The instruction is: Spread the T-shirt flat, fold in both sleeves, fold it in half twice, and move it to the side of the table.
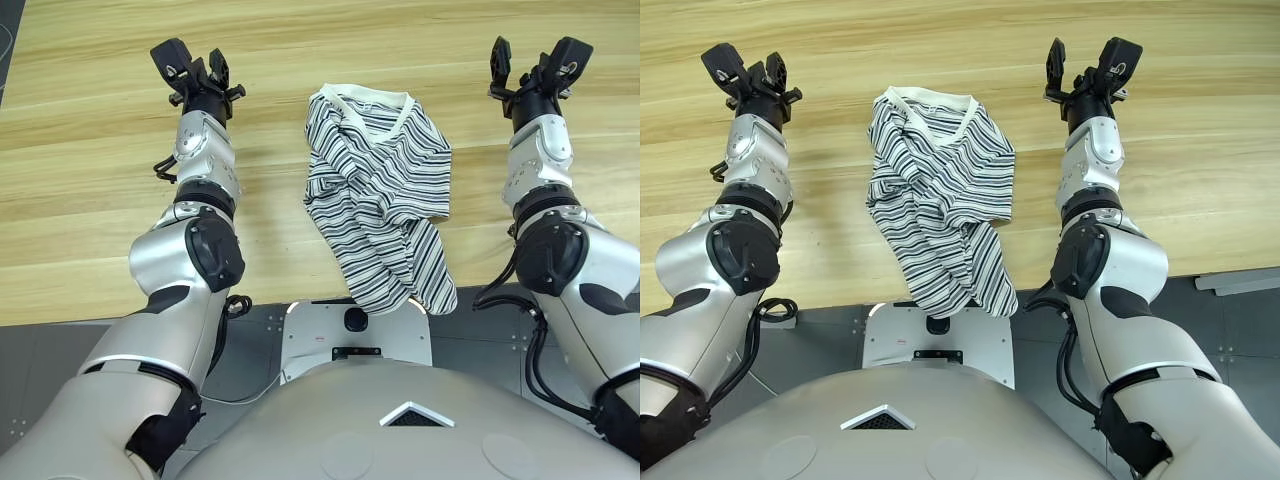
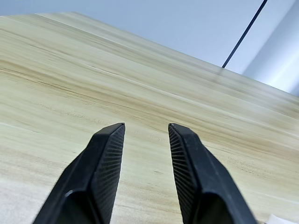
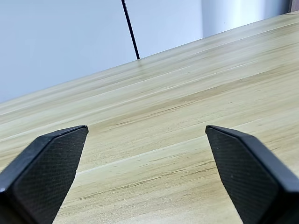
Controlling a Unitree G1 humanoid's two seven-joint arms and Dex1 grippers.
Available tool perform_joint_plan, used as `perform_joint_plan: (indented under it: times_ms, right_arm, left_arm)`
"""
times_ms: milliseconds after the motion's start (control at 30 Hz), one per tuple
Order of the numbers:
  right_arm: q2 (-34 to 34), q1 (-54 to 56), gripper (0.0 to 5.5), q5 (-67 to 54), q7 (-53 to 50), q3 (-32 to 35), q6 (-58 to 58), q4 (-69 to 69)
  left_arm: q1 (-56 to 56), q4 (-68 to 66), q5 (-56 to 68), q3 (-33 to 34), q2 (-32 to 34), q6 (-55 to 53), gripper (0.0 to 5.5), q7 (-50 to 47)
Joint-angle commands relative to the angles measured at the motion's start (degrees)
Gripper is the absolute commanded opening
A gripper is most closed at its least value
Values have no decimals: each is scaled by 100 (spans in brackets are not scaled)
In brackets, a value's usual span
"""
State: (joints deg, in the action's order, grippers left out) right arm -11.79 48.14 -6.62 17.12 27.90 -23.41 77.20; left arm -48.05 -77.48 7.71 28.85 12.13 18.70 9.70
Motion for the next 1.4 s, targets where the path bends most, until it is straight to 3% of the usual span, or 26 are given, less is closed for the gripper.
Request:
perform_joint_plan:
  times_ms: [33, 233, 500, 833, 1100, 1400]
  right_arm:
    - [-45, 88, 466, 96, -63, -86, 45, 49]
    - [20, -255, 466, 235, 272, -321, -228, -21]
    - [-157, -1380, 466, 38, 1769, -704, -1050, -587]
    - [193, -3008, 466, -837, 3637, -1152, 414, -2257]
    - [431, -2997, 466, -1010, 2365, -1428, 2381, -3393]
    - [189, -3610, 466, -721, 1428, -2071, 4002, -5223]
  left_arm:
    - [-113, -43, -43, -8, -4, -32, 174, -89]
    - [267, 46, 124, 83, -25, 478, 174, 303]
    - [743, 406, 249, -154, -239, 1671, 174, 1358]
    - [1037, 504, 340, -354, -352, 1934, 174, 1510]
    - [1199, 571, 482, -361, -372, 2052, 174, 1532]
    - [1261, 645, 555, -461, -463, 2148, 174, 1532]
